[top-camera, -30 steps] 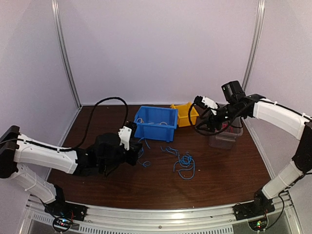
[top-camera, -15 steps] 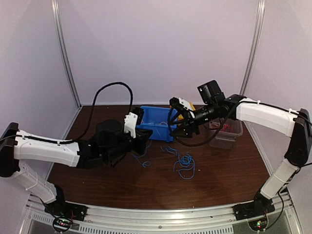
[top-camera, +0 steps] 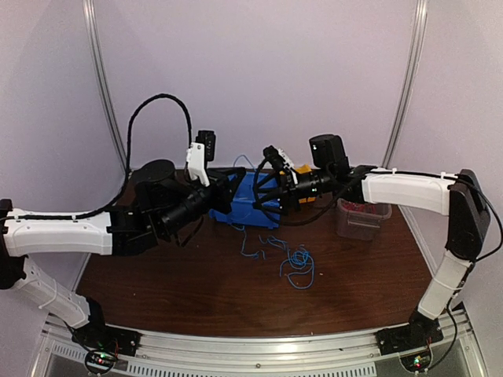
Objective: Untangle the cables
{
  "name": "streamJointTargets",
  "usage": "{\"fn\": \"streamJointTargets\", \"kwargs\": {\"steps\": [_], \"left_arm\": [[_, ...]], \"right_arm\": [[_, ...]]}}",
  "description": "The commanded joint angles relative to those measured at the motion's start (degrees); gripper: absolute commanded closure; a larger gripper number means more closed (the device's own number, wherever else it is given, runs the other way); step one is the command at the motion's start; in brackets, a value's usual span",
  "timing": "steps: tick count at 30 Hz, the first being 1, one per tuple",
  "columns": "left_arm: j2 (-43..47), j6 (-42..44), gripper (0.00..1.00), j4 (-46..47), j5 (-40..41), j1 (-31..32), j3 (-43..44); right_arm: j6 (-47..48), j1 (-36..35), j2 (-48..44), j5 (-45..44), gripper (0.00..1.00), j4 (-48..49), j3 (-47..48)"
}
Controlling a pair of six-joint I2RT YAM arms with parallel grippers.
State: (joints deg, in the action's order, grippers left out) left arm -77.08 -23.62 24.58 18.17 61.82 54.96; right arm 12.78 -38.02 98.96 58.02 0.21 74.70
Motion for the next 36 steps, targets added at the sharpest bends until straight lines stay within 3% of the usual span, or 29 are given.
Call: {"fn": "streamJointTargets", "kwargs": {"steps": [1,4,8,10,12,13,16,17,20,22,30,36], "left_arm": [[2.28,-2.59,1.0,4.65,-0.1,0.22,-1.3],[3.38,-2.91,1.0,5.66,0.65,0.16,-2.69],[4.36,-3.24,1.0,6.04,0.85,0.19,-3.57],[4.6,-3.36,1.0,6.18,0.63,0.15,-3.78],[4.93,-3.47,1.0,6.18,0.92,0.15,-4.17],[5.22,-3.61,1.0,6.18,1.15,0.12,-4.47],[6.46,-3.61,1.0,5.4,2.96,0.17,-5.97],[6.89,-3.69,0.93,4.87,4.25,0.2,-6.33],[8.26,-4.81,0.56,2.79,7.55,0.2,-8.52],[9.23,-6.17,0.47,2.25,9.54,0.15,-10.65],[11.17,-12.14,0.43,-1.13,14.44,0.17,-18.61],[12.86,-14.22,0.44,-3.42,14.89,0.23,-21.03]], "right_arm": [[-12.11,-0.46,2.91,5.14,0.37,14.31,1.23],[-18.23,-0.88,5.28,7.61,0.47,18.41,1.74],[-19.53,-1.9,6.69,7.76,0.55,19.82,1.63],[-20.95,-2.24,7.21,7.69,0.72,21.19,1.74],[-22.54,-2.24,7.5,7.42,0.96,21.74,2.26],[-22.36,-2.01,7.37,6.81,1.0,20.89,2.74],[-17.23,-0.25,6.36,3.64,1.0,13.64,6.51],[-15.4,0.79,6.23,2.59,1.0,9.36,8.18],[-9.41,4.74,5.96,-0.38,1.0,-0.3,17.63],[-8.49,7.53,6.55,-1.96,1.0,-4.69,24.22],[-10.7,16.92,12.19,-8.17,1.0,-8.02,46.55],[-9.26,20.04,15.65,-13.81,1.0,-5.4,49.88]]}}
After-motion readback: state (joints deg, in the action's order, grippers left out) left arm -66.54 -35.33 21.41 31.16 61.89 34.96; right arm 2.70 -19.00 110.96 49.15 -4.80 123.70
